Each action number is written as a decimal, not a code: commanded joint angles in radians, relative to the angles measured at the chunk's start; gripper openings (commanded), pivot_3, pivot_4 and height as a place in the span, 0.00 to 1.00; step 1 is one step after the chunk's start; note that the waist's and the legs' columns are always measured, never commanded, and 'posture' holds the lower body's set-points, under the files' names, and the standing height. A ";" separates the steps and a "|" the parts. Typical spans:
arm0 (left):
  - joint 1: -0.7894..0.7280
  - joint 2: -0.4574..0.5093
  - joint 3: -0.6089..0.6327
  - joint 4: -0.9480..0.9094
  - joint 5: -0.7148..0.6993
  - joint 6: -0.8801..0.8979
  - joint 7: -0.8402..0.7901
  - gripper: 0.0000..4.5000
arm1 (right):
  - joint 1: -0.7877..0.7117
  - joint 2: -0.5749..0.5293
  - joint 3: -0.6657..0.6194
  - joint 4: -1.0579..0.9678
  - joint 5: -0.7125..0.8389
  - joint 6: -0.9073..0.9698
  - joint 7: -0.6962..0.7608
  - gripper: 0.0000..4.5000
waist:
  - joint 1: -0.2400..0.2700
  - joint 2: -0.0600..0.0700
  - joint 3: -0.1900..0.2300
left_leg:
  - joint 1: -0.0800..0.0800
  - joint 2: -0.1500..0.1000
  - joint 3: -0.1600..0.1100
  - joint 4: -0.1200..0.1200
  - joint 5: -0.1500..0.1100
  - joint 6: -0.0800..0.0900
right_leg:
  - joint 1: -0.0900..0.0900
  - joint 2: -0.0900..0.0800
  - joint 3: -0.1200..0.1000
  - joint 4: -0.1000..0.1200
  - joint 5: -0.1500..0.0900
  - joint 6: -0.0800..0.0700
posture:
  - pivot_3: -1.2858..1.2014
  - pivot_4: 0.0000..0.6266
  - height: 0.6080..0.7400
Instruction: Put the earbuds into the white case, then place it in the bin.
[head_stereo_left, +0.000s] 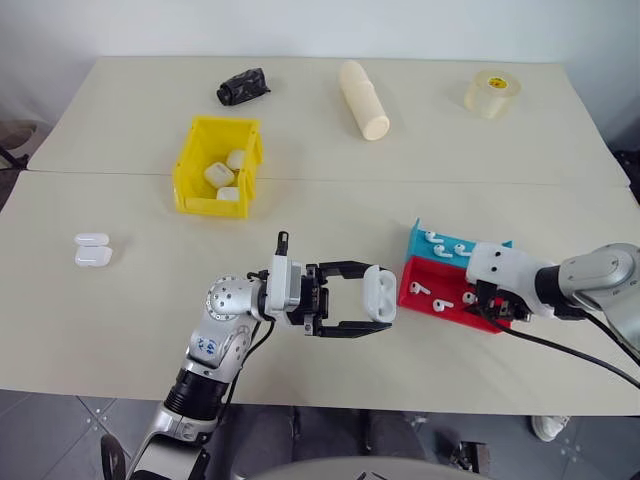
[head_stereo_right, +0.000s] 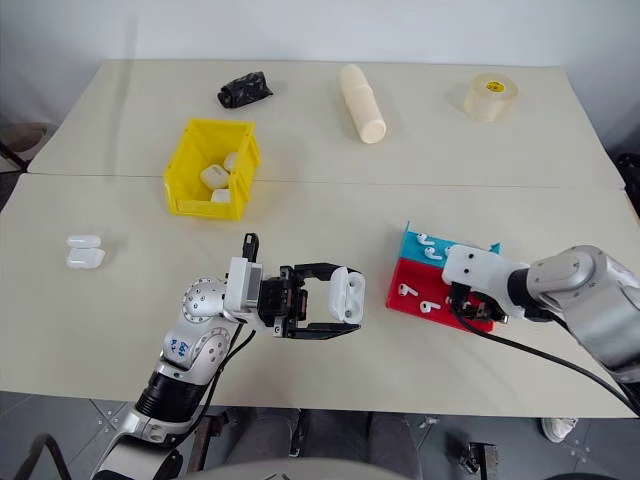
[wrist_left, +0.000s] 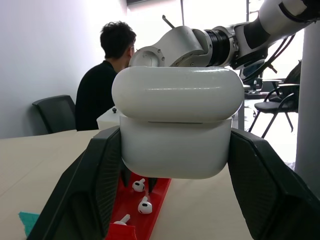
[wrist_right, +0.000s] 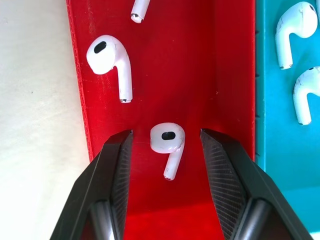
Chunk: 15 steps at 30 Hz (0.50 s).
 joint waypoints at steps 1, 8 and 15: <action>0.004 0.002 -0.002 -0.041 -0.012 -0.005 0.005 0.65 | 0.008 0.010 0.002 0.005 -0.023 -0.002 0.006 0.22 | 0.000 0.000 0.000 | 0.000 0.000 0.000 0.000 0.000 0.000 | 0.000 0.000 0.000 0.000 0.000 0.000 | 0.52 0.24 1.00; 0.001 0.003 -0.002 -0.036 -0.012 -0.004 0.002 0.65 | 0.011 0.017 -0.004 0.000 -0.026 0.009 0.011 0.11 | 0.000 0.000 0.000 | 0.000 0.000 0.000 0.000 0.000 0.000 | 0.000 0.000 0.000 0.000 0.000 0.000 | 0.52 0.24 1.00; 0.001 0.007 0.003 -0.029 -0.017 -0.004 -0.005 0.65 | 0.011 0.045 -0.170 -0.058 0.104 0.007 0.060 0.11 | 0.000 0.000 0.000 | 0.000 0.000 0.000 0.000 0.000 0.000 | 0.000 0.000 0.000 0.000 0.000 0.000 | 0.52 0.24 1.00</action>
